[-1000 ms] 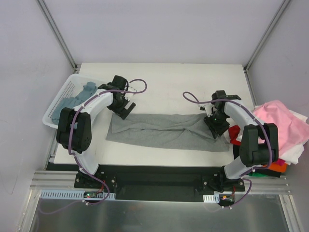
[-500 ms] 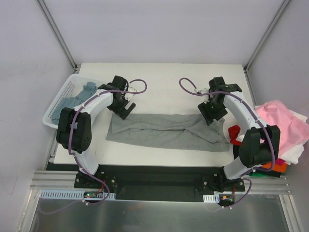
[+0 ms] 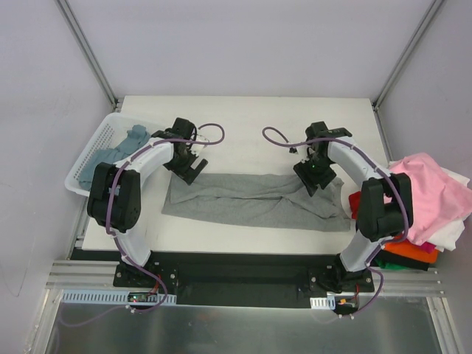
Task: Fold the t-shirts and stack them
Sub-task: Fold the other side of the tshirt into a rectangle
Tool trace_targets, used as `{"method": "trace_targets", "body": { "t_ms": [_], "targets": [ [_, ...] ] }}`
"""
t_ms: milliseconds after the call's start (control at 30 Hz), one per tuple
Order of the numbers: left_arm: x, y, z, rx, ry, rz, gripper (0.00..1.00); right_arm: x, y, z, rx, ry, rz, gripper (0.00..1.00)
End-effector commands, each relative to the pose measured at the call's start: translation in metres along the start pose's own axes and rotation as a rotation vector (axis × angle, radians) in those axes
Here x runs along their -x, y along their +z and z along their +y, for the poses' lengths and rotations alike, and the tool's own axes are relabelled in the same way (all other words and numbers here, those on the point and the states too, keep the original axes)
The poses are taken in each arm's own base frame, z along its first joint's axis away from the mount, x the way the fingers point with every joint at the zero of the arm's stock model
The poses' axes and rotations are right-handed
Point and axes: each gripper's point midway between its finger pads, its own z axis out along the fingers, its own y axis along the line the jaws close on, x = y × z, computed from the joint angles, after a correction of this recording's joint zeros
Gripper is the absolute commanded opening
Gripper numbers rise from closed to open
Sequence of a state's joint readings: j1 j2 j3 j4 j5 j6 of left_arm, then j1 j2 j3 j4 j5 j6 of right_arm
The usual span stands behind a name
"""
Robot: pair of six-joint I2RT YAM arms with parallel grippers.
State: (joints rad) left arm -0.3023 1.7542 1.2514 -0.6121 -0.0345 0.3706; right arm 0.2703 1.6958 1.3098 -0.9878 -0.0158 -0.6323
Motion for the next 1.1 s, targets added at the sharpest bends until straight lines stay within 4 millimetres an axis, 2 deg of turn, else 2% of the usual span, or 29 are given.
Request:
{"method": "trace_targets", "body": {
  "t_ms": [0, 200, 433, 667, 767, 800, 867, 900, 967, 1067],
  "targets": [
    [0.000, 0.004, -0.007, -0.021, -0.015, 0.006, 0.99, 0.018, 0.001, 0.002, 0.030, -0.028, -0.032, 0.55],
    [-0.001, 0.008, -0.007, -0.021, -0.021, 0.016, 0.99, 0.029, 0.016, -0.001, 0.050, -0.054, -0.007, 0.54],
    [-0.004, 0.010, -0.005, -0.012, -0.022, 0.027, 0.99, 0.044, 0.021, 0.002, 0.075, -0.075, -0.010, 0.53],
    [-0.005, 0.012, -0.005, -0.008, -0.021, 0.035, 0.99, 0.041, 0.028, 0.014, 0.100, -0.099, 0.013, 0.49],
    [-0.005, 0.012, -0.005, -0.008, -0.021, 0.036, 0.99, 0.037, 0.029, 0.018, 0.100, -0.114, 0.023, 0.39],
    [-0.005, 0.012, -0.005, -0.011, -0.021, 0.034, 0.99, 0.034, 0.031, 0.019, 0.103, -0.114, 0.032, 0.31],
    [-0.005, 0.013, -0.005, -0.011, -0.024, 0.035, 0.99, 0.031, 0.032, 0.021, 0.107, -0.116, 0.037, 0.23],
    [-0.005, 0.013, -0.005, -0.012, -0.024, 0.037, 0.99, 0.028, 0.034, 0.022, 0.110, -0.119, 0.049, 0.12],
    [-0.005, 0.012, -0.005, -0.010, -0.026, 0.036, 0.99, 0.026, 0.032, 0.024, 0.110, -0.122, 0.045, 0.01],
    [-0.007, 0.012, -0.005, -0.009, -0.023, 0.038, 0.99, 0.018, 0.028, 0.030, 0.113, -0.135, 0.047, 0.01]
  ]
}}
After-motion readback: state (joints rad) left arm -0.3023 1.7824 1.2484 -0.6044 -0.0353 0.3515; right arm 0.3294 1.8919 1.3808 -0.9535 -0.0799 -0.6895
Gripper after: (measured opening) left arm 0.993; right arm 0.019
